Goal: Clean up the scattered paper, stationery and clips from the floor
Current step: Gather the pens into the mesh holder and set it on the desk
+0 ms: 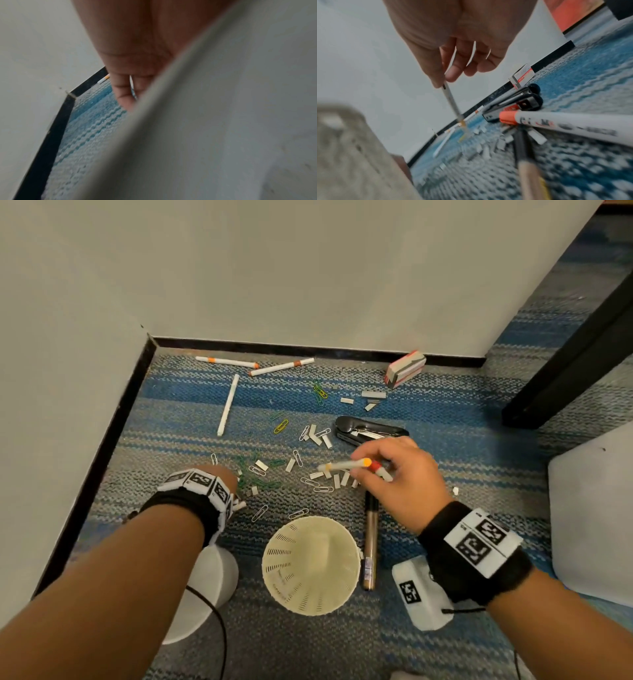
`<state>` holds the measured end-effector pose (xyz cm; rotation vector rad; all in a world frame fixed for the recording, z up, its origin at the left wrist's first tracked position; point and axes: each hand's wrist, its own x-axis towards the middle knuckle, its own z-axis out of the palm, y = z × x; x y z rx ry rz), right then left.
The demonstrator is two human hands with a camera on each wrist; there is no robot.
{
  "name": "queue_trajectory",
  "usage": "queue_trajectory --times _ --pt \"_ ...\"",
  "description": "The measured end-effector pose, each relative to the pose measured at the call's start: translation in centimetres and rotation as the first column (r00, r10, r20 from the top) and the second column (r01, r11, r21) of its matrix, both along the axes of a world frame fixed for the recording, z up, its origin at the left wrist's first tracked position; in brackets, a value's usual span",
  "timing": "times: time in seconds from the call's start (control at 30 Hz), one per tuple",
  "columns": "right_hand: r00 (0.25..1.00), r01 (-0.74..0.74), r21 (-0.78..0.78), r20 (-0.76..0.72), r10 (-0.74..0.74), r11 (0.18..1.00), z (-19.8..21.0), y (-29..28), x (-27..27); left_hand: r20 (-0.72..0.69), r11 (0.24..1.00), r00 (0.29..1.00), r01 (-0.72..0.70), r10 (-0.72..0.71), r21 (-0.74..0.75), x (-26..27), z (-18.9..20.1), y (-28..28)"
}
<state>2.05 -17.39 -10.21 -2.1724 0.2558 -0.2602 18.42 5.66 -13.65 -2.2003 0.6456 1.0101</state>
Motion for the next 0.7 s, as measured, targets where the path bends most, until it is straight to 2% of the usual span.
queue_trajectory --times 0.1,0.17,0.27,0.4,0.57,0.7 --pt "0.996 0.035 0.203 0.072 -0.05 0.979 2.0 -0.3 0.0 0.035 0.999 0.999 0.038 -0.037 -0.038 -0.9 -0.1 -0.4" --pt "0.994 0.024 0.355 0.093 -0.061 0.935 3.0 -0.2 0.0 0.045 0.997 0.998 0.053 -0.05 -0.063 -1.5 0.6 -0.5" --pt "0.989 -0.034 0.442 0.144 -0.034 0.896 4.0 0.1 0.0 0.086 0.996 0.996 0.029 -0.021 -0.088 -2.1 1.4 -0.3" --pt "0.989 -0.089 0.374 0.139 0.039 0.923 4.5 0.8 -0.7 0.067 0.994 0.998 0.012 -0.005 -0.11 -2.2 1.7 0.5" --pt "0.989 -0.144 0.211 0.076 0.13 0.967 4.4 1.4 -1.9 0.123 0.982 0.992 0.026 -0.003 -0.186 -2.9 1.8 0.2" --pt "0.995 -0.103 0.178 0.031 0.099 0.979 3.7 1.3 -2.0 0.162 0.958 0.987 0.027 0.02 -0.287 -3.6 1.7 0.1"
